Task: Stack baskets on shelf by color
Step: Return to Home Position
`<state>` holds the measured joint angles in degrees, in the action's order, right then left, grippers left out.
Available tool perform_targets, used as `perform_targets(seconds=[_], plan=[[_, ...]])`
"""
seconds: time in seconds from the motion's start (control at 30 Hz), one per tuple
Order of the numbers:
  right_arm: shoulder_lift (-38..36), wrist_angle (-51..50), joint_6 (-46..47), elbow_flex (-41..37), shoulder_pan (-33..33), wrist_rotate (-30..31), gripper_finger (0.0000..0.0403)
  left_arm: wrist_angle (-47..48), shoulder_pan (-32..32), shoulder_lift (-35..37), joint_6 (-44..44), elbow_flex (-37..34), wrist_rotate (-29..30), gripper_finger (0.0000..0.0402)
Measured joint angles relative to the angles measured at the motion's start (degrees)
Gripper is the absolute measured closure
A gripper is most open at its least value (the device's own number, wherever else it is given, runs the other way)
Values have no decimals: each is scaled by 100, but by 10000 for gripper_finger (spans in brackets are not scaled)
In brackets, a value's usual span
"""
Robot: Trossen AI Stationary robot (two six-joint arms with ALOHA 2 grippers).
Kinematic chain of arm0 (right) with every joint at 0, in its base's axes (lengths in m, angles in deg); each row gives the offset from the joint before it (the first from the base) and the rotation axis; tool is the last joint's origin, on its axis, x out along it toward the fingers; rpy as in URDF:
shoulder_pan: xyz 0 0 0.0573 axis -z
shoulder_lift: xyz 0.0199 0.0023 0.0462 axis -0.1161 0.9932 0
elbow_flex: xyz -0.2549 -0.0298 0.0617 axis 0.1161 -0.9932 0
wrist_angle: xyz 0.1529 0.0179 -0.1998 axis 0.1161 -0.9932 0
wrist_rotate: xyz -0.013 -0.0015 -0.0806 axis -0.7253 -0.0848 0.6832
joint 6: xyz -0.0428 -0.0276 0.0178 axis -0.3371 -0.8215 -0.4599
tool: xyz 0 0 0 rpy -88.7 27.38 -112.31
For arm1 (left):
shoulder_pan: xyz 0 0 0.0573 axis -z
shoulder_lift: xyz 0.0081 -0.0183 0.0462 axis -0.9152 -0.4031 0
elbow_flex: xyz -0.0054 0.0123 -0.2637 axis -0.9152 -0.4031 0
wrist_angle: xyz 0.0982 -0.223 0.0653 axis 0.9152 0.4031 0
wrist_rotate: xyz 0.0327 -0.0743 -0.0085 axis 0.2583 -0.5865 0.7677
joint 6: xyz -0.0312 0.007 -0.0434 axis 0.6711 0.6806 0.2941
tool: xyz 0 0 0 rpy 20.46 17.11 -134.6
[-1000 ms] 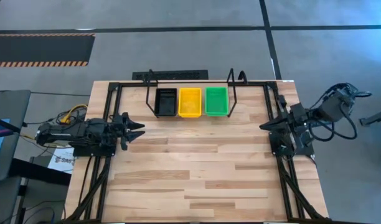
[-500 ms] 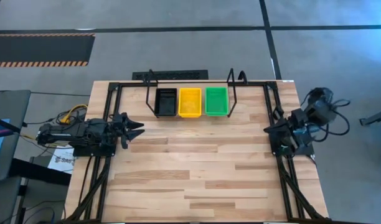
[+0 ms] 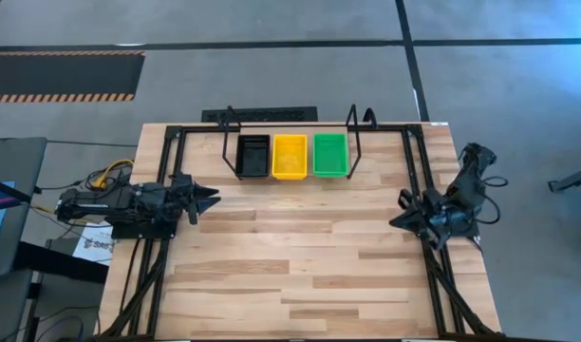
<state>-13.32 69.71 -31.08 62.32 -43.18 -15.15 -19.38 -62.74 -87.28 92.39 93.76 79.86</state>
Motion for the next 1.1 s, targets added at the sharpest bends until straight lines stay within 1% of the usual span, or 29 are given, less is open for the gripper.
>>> perform_targets(seconds=[0.1, 0.17, 0.27, 0.37, 0.47, 0.6, 0.63, 0.7, 0.77, 0.87, 0.93, 1.0, 1.1], plan=[[-11, -286, 552, 19, 3, 203, 401, 27, 0, -1, 85, 0, 109, 233], [-2, -388, 1016, 5, 11, 408, 398, 41, 0, -9, 328, 0, 281, 233], [11, -524, 1099, 20, 11, 441, 392, 59, 0, -13, 774, 0, 414, 233], [13, -857, 790, 13, 7, 134, 383, 133, 0, -13, 861, 0, 403, 233], [16, -1463, 514, 13, 4, -423, 375, 161, 0, -13, 804, 0, 363, 233], [17, -2001, 622, 12, 22, -454, 370, 163, 0, -13, 887, 0, 359, 233], [17, -2010, 399, 12, 38, -454, 370, 161, 0, -15, 796, 0, 347, 233], [17, -1847, -366, 12, 53, -460, 370, 164, 0, -15, 414, 0, 175, 233], [17, -1503, -1296, 12, 55, -475, 371, 147, 0, -15, 1, 0, -182, 233], [15, -939, -2728, 14, 55, -819, 373, 81, 1, -15, -436, 0, -655, 233], [15, -783, -3573, 14, 55, -1185, 375, 80, 0, -15, -660, 0, -799, 233], [15, -765, -4000, 14, 55, -1310, 376, 62, 0, -15, -778, 0, -793, 233], [13, -1002, -4007, 14, 111, -1329, 375, 35, 0, -15, -962, 0, -694, 233]])
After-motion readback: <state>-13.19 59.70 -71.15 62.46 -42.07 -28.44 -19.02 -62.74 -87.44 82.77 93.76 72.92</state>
